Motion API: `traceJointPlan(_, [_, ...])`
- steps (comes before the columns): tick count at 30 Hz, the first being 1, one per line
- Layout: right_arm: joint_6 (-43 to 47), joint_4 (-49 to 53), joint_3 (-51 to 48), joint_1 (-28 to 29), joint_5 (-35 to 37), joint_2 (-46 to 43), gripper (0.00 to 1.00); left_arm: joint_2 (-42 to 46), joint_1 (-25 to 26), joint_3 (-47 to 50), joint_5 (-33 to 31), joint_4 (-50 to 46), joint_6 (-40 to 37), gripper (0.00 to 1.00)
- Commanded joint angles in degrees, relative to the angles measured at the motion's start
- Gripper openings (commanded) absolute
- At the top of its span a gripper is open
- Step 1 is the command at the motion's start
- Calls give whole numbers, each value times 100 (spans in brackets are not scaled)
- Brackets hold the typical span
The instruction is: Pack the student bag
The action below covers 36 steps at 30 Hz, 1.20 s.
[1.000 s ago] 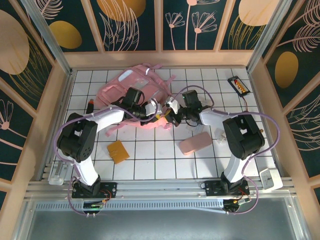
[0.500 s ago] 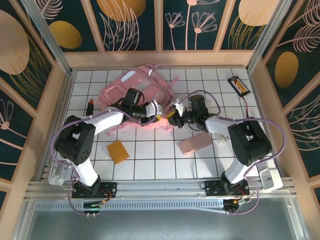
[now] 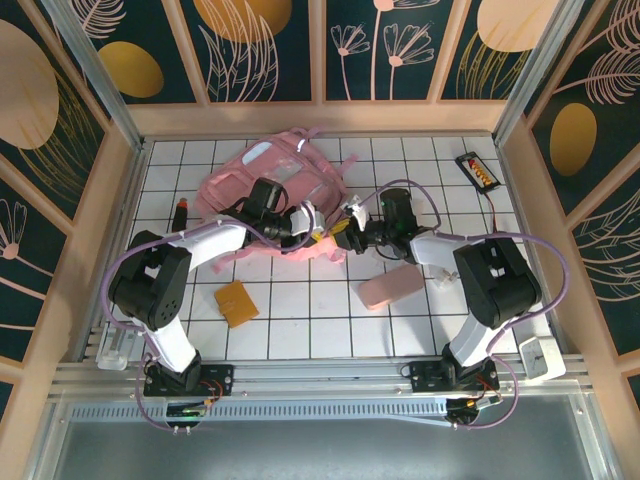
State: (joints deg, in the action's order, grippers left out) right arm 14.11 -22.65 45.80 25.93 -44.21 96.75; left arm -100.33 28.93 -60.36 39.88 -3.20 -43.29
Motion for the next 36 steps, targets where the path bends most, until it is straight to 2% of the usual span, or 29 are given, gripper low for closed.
traceJointPlan(1, [-182,-221,177,173,281,117,15,181,8,33,416,335,-50,0])
traceJointPlan(5, [-636,-503,65,342,966,102,0,185,8,33,427,381,-3,0])
traceJointPlan(11, [-1562,-966,-381,452,2650,-362,0,323,3,91,329,339,-51,0])
traceJointPlan(17, [-1595,-802,-506,321,3354,-678,0,474,8,306,174,243,-233,0])
traceJointPlan(22, [-1672,-798,-517,-61,3044,-635,0,669,7,623,142,207,-481,0])
traceJointPlan(31, [-1528,-784,-302,-723,2654,-394,0,1264,7,1254,-179,-386,-2004,0])
traceJointPlan(35, [-1484,-541,-33,-887,1816,-327,0,1434,8,1219,-321,-451,-2122,0])
traceJointPlan(36, [-1468,-220,128,-873,1672,-326,7,1454,8,1211,-343,-434,-2155,0])
